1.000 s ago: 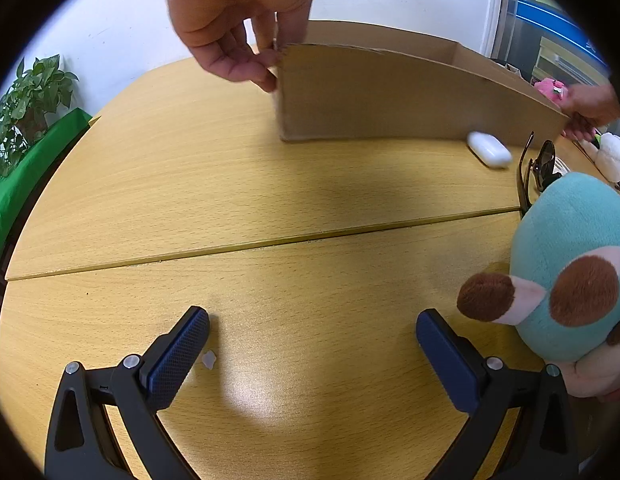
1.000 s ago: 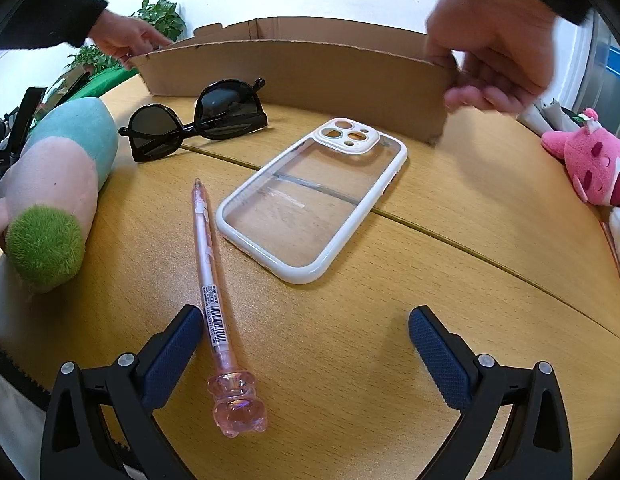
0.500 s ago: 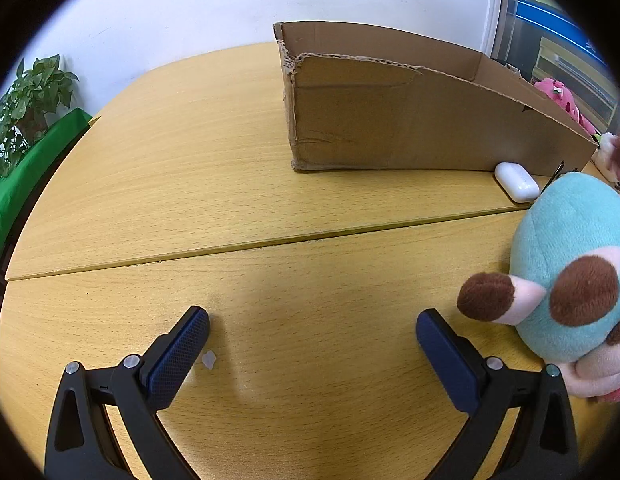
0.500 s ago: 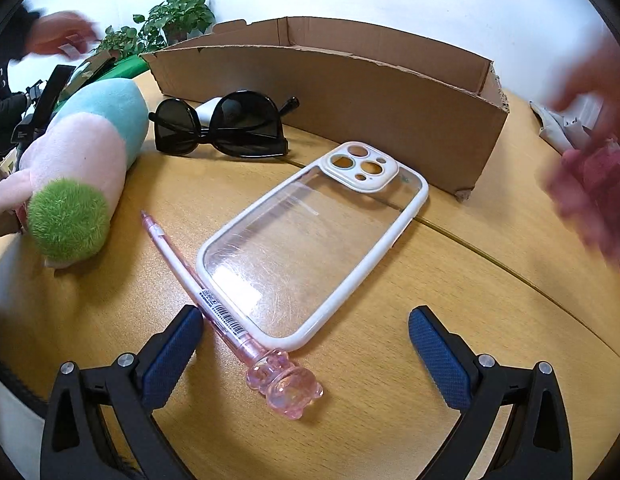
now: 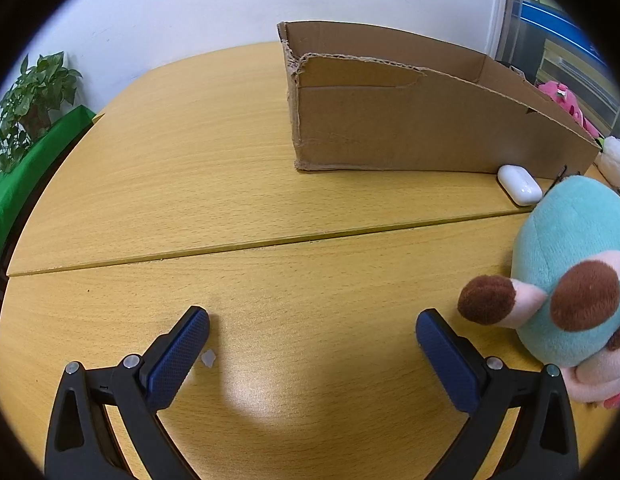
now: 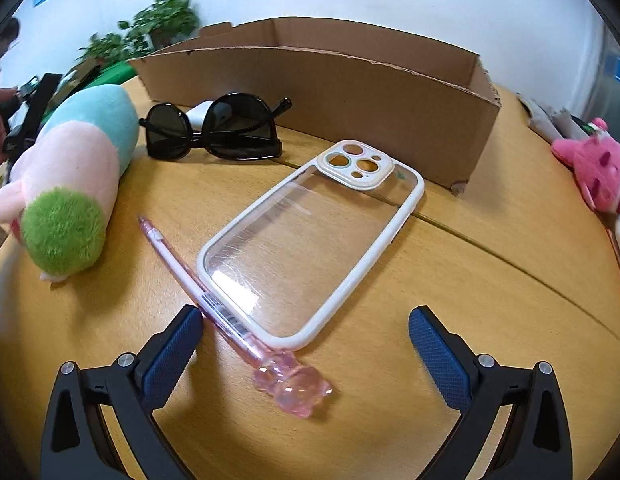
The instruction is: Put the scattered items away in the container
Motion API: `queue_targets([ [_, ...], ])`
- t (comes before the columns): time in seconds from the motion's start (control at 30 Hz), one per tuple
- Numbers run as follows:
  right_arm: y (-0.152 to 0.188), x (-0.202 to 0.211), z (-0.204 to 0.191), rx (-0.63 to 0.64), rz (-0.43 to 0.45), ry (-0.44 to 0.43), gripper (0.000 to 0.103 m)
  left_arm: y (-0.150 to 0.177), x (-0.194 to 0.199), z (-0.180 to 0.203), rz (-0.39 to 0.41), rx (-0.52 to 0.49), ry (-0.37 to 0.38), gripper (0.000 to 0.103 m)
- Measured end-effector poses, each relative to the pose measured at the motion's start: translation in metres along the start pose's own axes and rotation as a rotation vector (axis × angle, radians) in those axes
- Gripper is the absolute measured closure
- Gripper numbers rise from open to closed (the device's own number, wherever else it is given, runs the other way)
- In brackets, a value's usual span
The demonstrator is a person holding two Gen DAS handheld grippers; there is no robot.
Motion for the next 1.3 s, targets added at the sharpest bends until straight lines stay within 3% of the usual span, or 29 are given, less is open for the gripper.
queue_targets([
  [0.53,0.003,0.002,-0.003,-0.029,-0.015,0.02,0.0,0.009,0.001,0.002,-0.007,0.028,-0.019,0.0],
  [0.73,0.022,0.02,-0.008,0.044,-0.204,-0.02,0.0,0.012,0.004,0.003,-0.015,0.073,-0.052,0.0],
  [0.83,0.035,0.037,-0.002,-0.037,-0.325,-0.059,0.0,0.013,0.004,0.004,-0.018,0.09,-0.065,0.0],
  [0.97,0.04,0.058,0.007,-0.181,-0.387,-0.007,0.0,0.013,0.005,0.006,-0.021,0.108,-0.079,0.0],
  [1.17,0.024,0.099,0.009,-0.343,-0.3,0.063,0.0,0.015,0.008,0.013,-0.023,0.111,-0.077,0.0],
  [1.3,-0.016,0.122,0.006,-0.415,-0.173,0.09,0.0,0.015,0.013,0.021,-0.137,0.103,-0.031,0.0],
])
Point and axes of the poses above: each gripper's, at about its wrist camera, not at the fingertips, and x roughly against the way its jaws point, z to its right, y to its underside, the point moved 2 cm from there along -x, roughly the way its jaws point, and after that the axes turned 14 degrees about -x, right-handed, at the moved point
